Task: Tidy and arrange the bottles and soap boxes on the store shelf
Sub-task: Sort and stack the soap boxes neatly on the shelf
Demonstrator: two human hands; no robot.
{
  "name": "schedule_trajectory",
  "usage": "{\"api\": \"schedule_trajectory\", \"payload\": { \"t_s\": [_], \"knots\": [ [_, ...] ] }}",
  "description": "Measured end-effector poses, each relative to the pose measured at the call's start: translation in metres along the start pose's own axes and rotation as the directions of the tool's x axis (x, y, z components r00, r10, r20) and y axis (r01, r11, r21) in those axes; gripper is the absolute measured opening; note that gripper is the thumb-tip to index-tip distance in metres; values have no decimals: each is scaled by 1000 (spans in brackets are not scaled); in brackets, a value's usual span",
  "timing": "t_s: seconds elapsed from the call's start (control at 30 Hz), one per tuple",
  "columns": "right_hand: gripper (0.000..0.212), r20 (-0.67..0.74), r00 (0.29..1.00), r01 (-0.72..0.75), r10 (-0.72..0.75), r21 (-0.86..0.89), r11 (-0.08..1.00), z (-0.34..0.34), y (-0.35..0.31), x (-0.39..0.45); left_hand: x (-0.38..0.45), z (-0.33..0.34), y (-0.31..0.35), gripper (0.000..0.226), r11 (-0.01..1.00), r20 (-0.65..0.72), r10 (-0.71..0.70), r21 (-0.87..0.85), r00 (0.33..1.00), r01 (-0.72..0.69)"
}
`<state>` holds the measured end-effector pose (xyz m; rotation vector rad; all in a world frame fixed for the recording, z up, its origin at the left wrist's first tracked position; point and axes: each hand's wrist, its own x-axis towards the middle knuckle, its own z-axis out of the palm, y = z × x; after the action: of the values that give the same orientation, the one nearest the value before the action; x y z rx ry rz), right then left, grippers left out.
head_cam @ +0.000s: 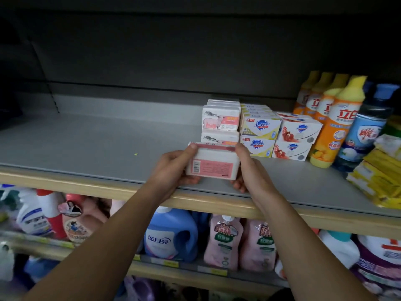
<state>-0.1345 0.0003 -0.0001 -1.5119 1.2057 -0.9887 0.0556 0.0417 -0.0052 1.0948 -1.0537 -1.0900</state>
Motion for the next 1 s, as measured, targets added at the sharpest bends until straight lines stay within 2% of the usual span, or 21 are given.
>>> {"api": "schedule_trajectory", "payload": {
  "t_s": [0.2,0.37,0.43,0.53,0.67,0.73,0.83,0.9,1.0],
  "knots": [
    [39,-59,992,122,-114,169,978,-7,8,-1,-1,5,4,75,997,-53,-6,80,999,11],
    [44,4,961,265,-276,262,928,-5,15,-1,0,0,7,69,996,-31,-82,20,996,83],
    [50,65,945,293,-320,263,919,-7,17,0,2,0,6,48,996,-35,-89,10,995,89],
    [50,108,935,314,-338,190,930,-7,20,3,1,-3,4,18,998,6,-53,-42,999,53],
    [36,4,959,285,-285,48,957,-3,20,4,-3,-13,1,39,989,97,34,-145,995,-19],
    [27,-8,948,318,-319,-31,947,-2,20,1,-5,-14,1,41,989,125,74,-136,989,-57],
    [37,-25,909,417,-417,3,909,-2,18,-6,-7,-8,-1,33,992,116,87,-98,989,-76],
    [46,-43,877,478,-478,-12,878,-1,16,-10,-7,-6,-3,36,993,105,92,-77,990,-84],
    [53,-34,851,521,-524,-63,851,3,16,-12,-5,-9,-6,27,983,93,130,-139,987,-116]
  ]
}}
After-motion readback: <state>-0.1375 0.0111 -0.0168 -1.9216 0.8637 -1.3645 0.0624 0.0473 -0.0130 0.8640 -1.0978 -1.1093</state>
